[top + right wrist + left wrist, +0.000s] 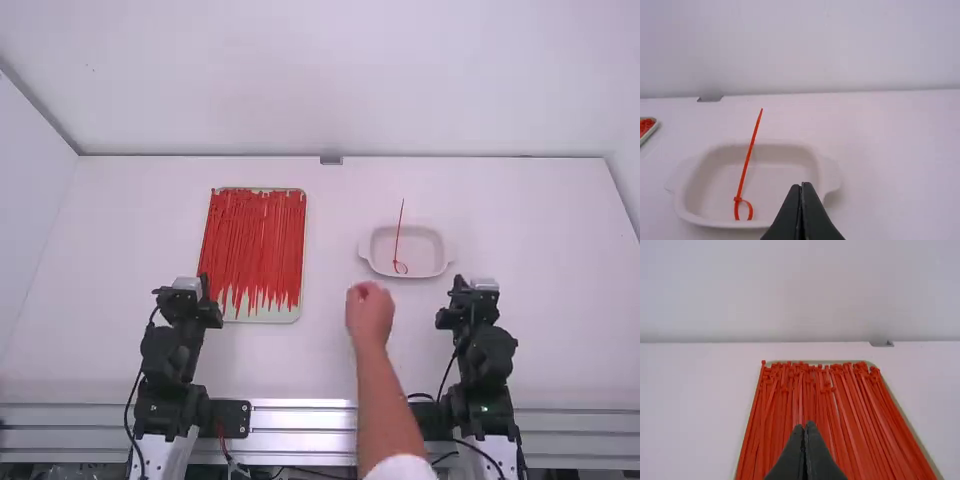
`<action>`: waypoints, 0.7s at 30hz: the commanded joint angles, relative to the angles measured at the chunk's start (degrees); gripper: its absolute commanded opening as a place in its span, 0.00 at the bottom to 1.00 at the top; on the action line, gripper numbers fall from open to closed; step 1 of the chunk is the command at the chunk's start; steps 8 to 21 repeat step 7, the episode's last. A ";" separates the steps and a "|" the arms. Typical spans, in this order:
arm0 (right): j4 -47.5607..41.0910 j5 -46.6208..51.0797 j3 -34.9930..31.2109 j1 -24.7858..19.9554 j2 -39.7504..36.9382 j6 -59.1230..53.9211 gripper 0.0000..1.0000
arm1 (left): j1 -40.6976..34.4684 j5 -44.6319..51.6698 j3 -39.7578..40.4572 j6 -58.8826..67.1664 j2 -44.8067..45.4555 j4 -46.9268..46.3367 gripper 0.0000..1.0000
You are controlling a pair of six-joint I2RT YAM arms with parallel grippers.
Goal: Fasten the cable tie
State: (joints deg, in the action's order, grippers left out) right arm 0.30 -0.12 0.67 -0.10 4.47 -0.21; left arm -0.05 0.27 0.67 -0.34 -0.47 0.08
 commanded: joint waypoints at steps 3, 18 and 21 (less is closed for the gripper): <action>-0.30 0.12 -0.67 0.10 -2.94 0.21 0.00 | 0.05 -0.27 -0.67 0.34 0.47 -0.08 0.00; -0.30 0.12 -0.67 0.10 -4.47 0.21 0.00 | 0.05 -0.27 -0.67 0.34 0.47 -0.08 0.00; -0.30 0.12 -0.67 0.10 -4.47 0.21 0.00 | 0.05 -0.27 -0.67 0.34 0.47 -0.08 0.00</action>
